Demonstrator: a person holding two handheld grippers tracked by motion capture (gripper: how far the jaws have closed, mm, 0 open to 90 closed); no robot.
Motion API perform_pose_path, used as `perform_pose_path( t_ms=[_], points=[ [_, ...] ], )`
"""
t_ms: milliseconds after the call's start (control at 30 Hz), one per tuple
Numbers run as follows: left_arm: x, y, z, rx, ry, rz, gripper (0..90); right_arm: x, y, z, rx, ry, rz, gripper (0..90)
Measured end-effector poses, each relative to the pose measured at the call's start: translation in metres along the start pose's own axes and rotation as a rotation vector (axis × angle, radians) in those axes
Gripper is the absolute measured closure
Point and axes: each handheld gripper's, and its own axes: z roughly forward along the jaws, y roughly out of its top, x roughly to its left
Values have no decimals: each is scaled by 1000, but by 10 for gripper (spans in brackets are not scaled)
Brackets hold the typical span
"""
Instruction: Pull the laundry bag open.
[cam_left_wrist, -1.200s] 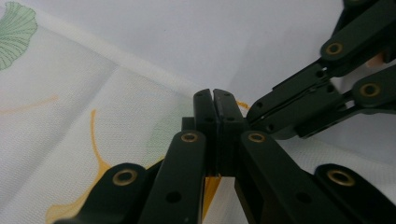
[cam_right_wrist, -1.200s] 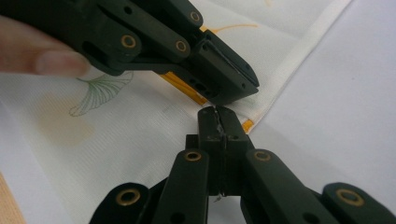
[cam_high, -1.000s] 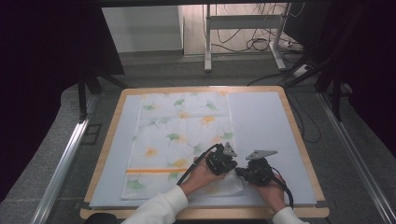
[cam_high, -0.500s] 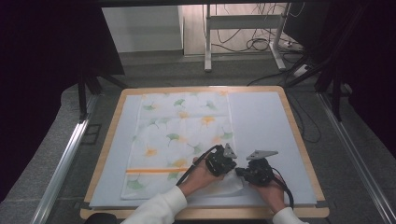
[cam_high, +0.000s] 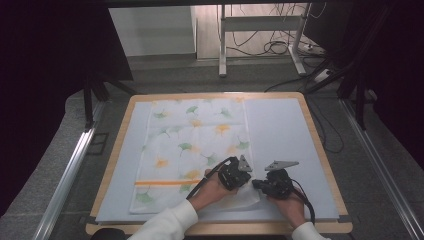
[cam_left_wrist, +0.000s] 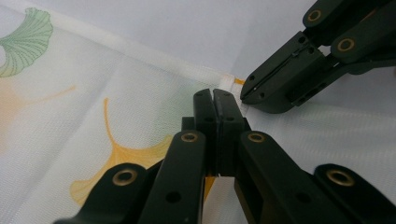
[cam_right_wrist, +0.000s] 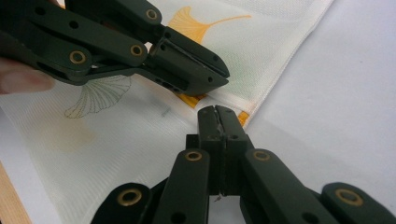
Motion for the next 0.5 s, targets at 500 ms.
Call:
perform_pose_path(
  t_ms=[500],
  points=[
    [4,-7,-6,-5,-8,-20,900,0,-1,0,-7,1,-4,896]
  ],
)
